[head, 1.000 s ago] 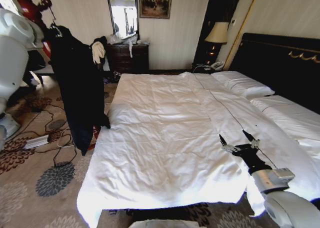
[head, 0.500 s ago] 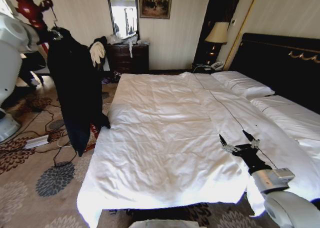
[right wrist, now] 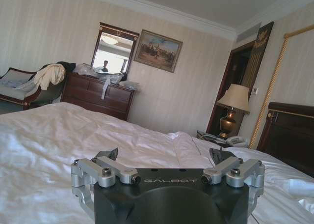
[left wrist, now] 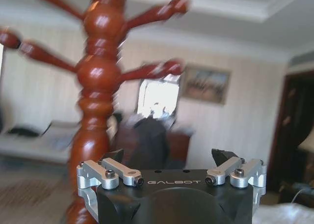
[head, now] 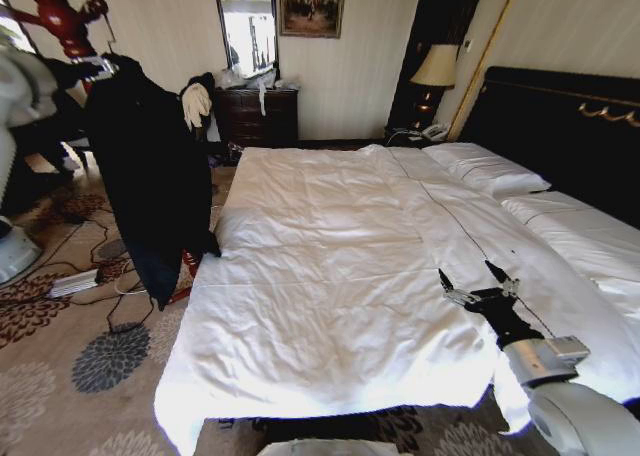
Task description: Pick up the clothes from the bed and hang them on the clothes hanger.
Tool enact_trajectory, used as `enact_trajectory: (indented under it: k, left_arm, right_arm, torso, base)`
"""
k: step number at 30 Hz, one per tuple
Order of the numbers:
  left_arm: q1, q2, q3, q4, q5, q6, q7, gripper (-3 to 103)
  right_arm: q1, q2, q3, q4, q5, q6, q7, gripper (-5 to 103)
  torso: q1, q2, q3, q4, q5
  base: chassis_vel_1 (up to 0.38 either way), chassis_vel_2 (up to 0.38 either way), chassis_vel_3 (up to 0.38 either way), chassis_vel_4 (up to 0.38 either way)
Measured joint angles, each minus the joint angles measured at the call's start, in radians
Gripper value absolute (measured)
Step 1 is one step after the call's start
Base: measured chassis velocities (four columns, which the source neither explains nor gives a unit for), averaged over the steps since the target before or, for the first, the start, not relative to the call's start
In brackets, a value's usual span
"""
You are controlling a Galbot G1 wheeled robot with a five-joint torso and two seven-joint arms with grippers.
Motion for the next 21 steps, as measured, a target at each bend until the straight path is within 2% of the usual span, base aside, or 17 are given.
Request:
enact_trajectory:
  k: [1,3,4,5,7,8,9,10,11,13,14,17,19,20,21]
  left_arm:
    - [0.028,0.018,-0.011,-0.027,0.000,-0.035,0.004,100]
    - [0.121,0.077,-0.042,-0.120,0.008,-0.168,0.019,100]
    - [0.121,0.077,-0.042,-0.120,0.008,-0.168,0.019,100]
    - [0.163,0.102,-0.058,-0.160,-0.001,-0.211,0.022,100]
    - [0.233,0.135,-0.088,-0.219,-0.011,-0.254,0.027,100]
    - [0.345,0.158,-0.182,-0.300,-0.003,-0.284,0.038,100]
    - [0.345,0.158,-0.182,-0.300,-0.003,-0.284,0.038,100]
    - [0.427,0.157,-0.257,-0.349,0.007,-0.295,0.040,100]
    - [0.477,0.150,-0.298,-0.376,0.015,-0.300,0.040,100]
    - [0.714,0.086,-0.469,-0.486,0.058,-0.306,0.016,100]
    - [0.714,0.086,-0.469,-0.486,0.058,-0.306,0.016,100]
    - [0.942,0.001,-0.621,-0.578,0.153,-0.312,-0.007,100]
    - [1.175,-0.096,-0.748,-0.655,0.260,-0.329,-0.010,100]
    - [1.175,-0.096,-0.748,-0.655,0.260,-0.329,-0.010,100]
    - [1.244,-0.128,-0.784,-0.678,0.289,-0.337,-0.010,100]
  right_arm:
    - [0.000,0.000,0.000,0.000,0.000,0.000,0.000,100]
    - [0.000,0.000,0.000,0.000,0.000,0.000,0.000,100]
    - [0.000,0.000,0.000,0.000,0.000,0.000,0.000,100]
    - [0.000,0.000,0.000,0.000,0.000,0.000,0.000,100]
    - [0.000,0.000,0.000,0.000,0.000,0.000,0.000,100]
    - [0.000,0.000,0.000,0.000,0.000,0.000,0.000,100]
    - [0.000,0.000,0.000,0.000,0.000,0.000,0.000,100]
    - [0.000,0.000,0.000,0.000,0.000,0.000,0.000,100]
    - [0.000,0.000,0.000,0.000,0.000,0.000,0.000,100]
    - [0.000,0.000,0.000,0.000,0.000,0.000,0.000,100]
    - [0.000,0.000,0.000,0.000,0.000,0.000,0.000,100]
    - [0.000,0.000,0.000,0.000,0.000,0.000,0.000,100]
    - [0.000,0.000,0.000,0.000,0.000,0.000,0.000,100]
    - [0.000,0.000,0.000,0.000,0.000,0.000,0.000,100]
    - [0.000,0.000,0.000,0.000,0.000,0.000,0.000,100]
  torso:
    - [0.000,0.000,0.000,0.0000,0.0000]
    - [0.000,0.000,0.000,0.0006,-0.0001]
    - [0.000,0.000,0.000,0.0006,-0.0001]
    - [0.000,0.000,0.000,0.0003,-0.0001]
    - [0.000,0.000,0.000,-0.0001,-0.0002]
    - [0.000,0.000,0.000,-0.0002,0.0004]
    - [0.000,0.000,0.000,-0.0002,0.0004]
    - [0.000,0.000,0.000,0.0005,0.0009]
    - [0.000,0.000,0.000,0.0008,0.0010]
    - [0.000,0.000,0.000,-0.0008,-0.0003]
    - [0.000,0.000,0.000,-0.0008,-0.0003]
    - [0.000,0.000,0.000,-0.0005,0.0003]
    - [0.000,0.000,0.000,0.0002,-0.0004]
    - [0.000,0.000,0.000,0.0002,-0.0004]
    - [0.000,0.000,0.000,0.0005,-0.0004]
  base:
    - [0.000,0.000,0.000,0.000]
    - [0.000,0.000,0.000,0.000]
    - [0.000,0.000,0.000,0.000]
    - [0.000,0.000,0.000,0.000]
    - [0.000,0.000,0.000,0.000]
    - [0.000,0.000,0.000,0.000]
    - [0.000,0.000,0.000,0.000]
    - [0.000,0.000,0.000,0.000]
    - [0.000,0.000,0.000,0.000]
    - [0.000,0.000,0.000,0.000]
    - [0.000,0.000,0.000,0.000]
    - [0.000,0.000,0.000,0.000]
    - [0.000,0.000,0.000,0.000]
    - [0.000,0.000,0.000,0.000]
    - [0.000,0.000,0.000,0.000]
